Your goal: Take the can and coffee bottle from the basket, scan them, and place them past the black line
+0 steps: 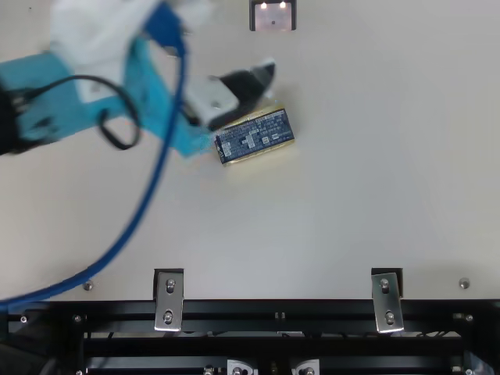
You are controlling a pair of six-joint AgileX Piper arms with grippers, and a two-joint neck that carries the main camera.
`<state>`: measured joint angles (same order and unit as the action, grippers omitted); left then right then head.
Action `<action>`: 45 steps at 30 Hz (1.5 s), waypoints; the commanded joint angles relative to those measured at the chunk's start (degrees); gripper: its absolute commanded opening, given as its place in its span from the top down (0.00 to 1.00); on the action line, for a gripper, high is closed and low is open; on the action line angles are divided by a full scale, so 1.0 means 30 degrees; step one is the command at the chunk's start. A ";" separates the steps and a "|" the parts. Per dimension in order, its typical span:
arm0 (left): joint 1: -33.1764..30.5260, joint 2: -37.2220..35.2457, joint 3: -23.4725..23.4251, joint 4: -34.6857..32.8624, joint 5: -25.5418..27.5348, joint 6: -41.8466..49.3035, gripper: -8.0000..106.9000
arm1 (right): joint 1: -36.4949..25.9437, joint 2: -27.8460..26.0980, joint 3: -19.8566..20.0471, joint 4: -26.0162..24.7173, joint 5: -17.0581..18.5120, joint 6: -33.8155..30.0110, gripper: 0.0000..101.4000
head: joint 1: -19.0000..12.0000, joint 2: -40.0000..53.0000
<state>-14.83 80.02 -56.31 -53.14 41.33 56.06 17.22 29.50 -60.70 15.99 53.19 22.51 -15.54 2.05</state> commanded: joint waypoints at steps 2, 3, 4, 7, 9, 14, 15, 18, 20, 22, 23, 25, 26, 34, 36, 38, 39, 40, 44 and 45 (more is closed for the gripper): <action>0.1602 -0.2015 0.1942 -0.2843 -0.0473 0.1075 0.15 | 0.1911 0.2740 -0.0039 -0.0890 -0.1580 0.0240 0.00 | -0.0064 -0.0170; 0.2018 -0.2474 0.2416 -0.3325 -0.0572 0.1372 0.15 | 0.2252 0.3310 -0.0059 -0.1019 -0.1845 0.0220 0.00 | -0.0064 -0.0170; 0.2432 -0.2904 0.2853 -0.3763 -0.0630 0.1639 0.15 | 0.2530 0.3857 -0.0105 -0.1074 -0.2050 0.0154 0.00 | -0.0064 -0.0170; 0.3745 -0.4303 0.4246 -0.5003 -0.0698 0.2482 0.15 | 0.3079 0.5482 -0.0248 -0.0768 -0.2416 -0.0646 0.00 | -0.0064 -0.0170; 0.4569 -0.5216 0.5119 -0.5667 -0.0908 0.3034 0.15 | 0.3142 0.6531 -0.0401 -0.0122 -0.2443 -0.1756 0.00 | -0.0064 -0.0170; 0.5840 -0.7544 0.7184 -0.7570 -0.2833 0.4028 0.15 | 0.2187 0.9241 -0.1230 0.2363 -0.1651 -0.6224 0.00 | -0.0064 -0.0170; 0.5985 -0.7899 0.7626 -0.7925 -0.3386 0.3728 0.15 | 0.1744 0.9776 -0.1509 0.3018 -0.1371 -0.7264 0.00 | -0.0064 -0.0170; 0.6067 -0.7774 0.7550 -0.7820 -0.3261 0.3910 0.15 | 0.1686 0.9473 -0.1637 0.2722 -0.1277 -0.5897 0.00 | -0.0064 -0.0170; 0.6067 -0.8036 0.7924 -0.8045 -0.3762 0.3850 0.15 | 0.1411 1.0123 -0.1782 0.3292 -0.1320 -0.7095 0.00 | -0.0064 -0.0170; 0.5877 -0.8239 0.7785 -0.7341 -0.3946 0.2999 0.15 | 0.1411 1.0302 -0.1782 0.3496 -0.1292 -0.7750 0.00 | -0.0064 -0.0170; 0.5879 -0.8247 0.7790 -0.7332 -0.4089 0.3047 0.15 | 0.1390 1.0317 -0.1792 0.3543 -0.1312 -0.8056 0.00 | -0.0064 -0.0170; 0.5680 -0.8448 0.7803 -0.6772 -0.5010 0.3076 0.15 | 0.1546 1.0556 -0.1992 0.3345 -0.1135 -0.8233 0.00 | -0.0064 -0.0170; 0.5526 -0.8598 0.7835 -0.6399 -0.5567 0.3029 0.15 | 0.1667 1.0786 -0.2175 0.3135 -0.0992 -0.8403 0.00 | -0.0064 -0.0170; 0.3551 -0.9993 0.9235 -0.2677 -1.0719 0.2021 0.15 | 0.3187 1.3758 -0.4112 0.1357 0.0917 -1.1188 0.00 | -0.0064 -0.0170; 0.3270 -1.0378 0.9801 -0.1717 -1.1659 0.1470 0.15 | 0.3691 1.4573 -0.4588 0.1089 0.1529 -1.2067 0.00 | -0.0064 -0.0170; 0.3229 -1.0849 1.0490 -0.0750 -1.2363 0.0865 0.15 | 0.4217 1.5426 -0.5084 0.0850 0.2232 -1.3078 0.00 | -0.0064 -0.0170; 0.3252 -1.1093 1.0878 -0.0262 -1.2676 0.0524 0.15 | 0.4499 1.5854 -0.5315 0.0732 0.2563 -1.3585 0.00 | -0.0064 -0.0170; 0.3358 -1.1359 1.1243 0.0128 -1.2828 0.0230 0.15 | 0.4759 1.6261 -0.5533 0.0635 0.2883 -1.4088 0.00 | -0.0064 -0.0170; 0.4230 -1.2628 1.2766 0.1672 -1.2978 -0.0986 0.15 | 0.5770 1.7878 -0.6399 0.0287 0.3933 -1.6145 0.00 | -0.0064 -0.0170; 0.4571 -1.2963 1.3139 0.2097 -1.2918 -0.1222 0.15 | 0.6036 1.8275 -0.6605 0.0163 0.4159 -1.6663 0.00 | -0.0064 -0.0170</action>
<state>-2.51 42.71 -19.01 -49.42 2.36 53.80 34.20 81.96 -79.69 16.82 64.36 -23.62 -15.54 2.05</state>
